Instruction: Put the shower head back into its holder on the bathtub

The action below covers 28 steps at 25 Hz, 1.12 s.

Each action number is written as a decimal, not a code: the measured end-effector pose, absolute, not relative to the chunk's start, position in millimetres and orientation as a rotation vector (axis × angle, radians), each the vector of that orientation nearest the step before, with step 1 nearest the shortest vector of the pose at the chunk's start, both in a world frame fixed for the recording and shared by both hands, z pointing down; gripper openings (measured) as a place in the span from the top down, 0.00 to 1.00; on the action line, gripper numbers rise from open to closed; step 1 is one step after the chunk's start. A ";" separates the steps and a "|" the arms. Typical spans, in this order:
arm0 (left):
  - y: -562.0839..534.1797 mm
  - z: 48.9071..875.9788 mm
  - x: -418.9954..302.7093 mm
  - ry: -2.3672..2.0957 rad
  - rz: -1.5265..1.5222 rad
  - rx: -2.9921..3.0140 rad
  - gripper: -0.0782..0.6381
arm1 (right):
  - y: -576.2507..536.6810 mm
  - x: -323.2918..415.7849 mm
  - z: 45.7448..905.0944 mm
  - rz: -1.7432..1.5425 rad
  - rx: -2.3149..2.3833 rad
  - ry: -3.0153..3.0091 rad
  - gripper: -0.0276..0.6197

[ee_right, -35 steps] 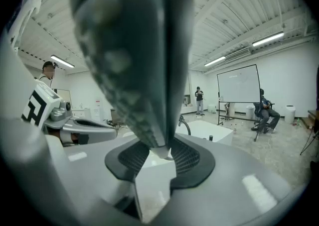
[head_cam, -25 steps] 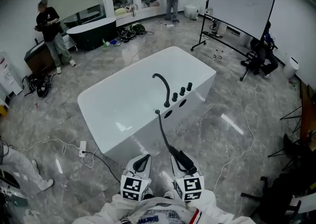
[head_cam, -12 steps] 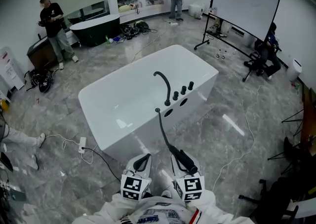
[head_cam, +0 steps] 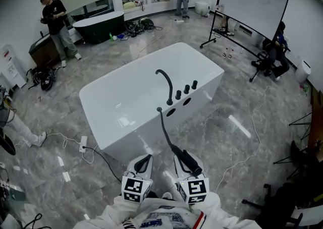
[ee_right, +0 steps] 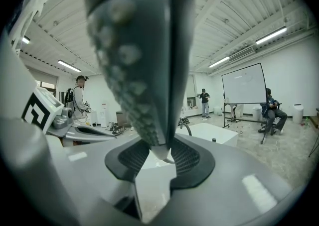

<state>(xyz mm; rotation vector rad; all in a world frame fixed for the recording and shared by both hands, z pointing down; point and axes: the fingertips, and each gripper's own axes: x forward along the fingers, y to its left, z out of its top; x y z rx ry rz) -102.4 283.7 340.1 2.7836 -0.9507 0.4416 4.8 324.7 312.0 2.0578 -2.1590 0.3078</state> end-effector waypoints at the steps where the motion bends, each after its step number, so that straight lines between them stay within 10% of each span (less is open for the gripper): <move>1: 284.3 340.8 -101.7 -0.957 0.440 2.779 0.89 | 324.4 6.5 311.7 0.300 2.055 -2.161 0.75; 28: 142.9 322.4 -69.6 -0.982 0.405 2.815 0.89 | 192.8 31.9 272.5 0.177 2.062 -2.201 0.75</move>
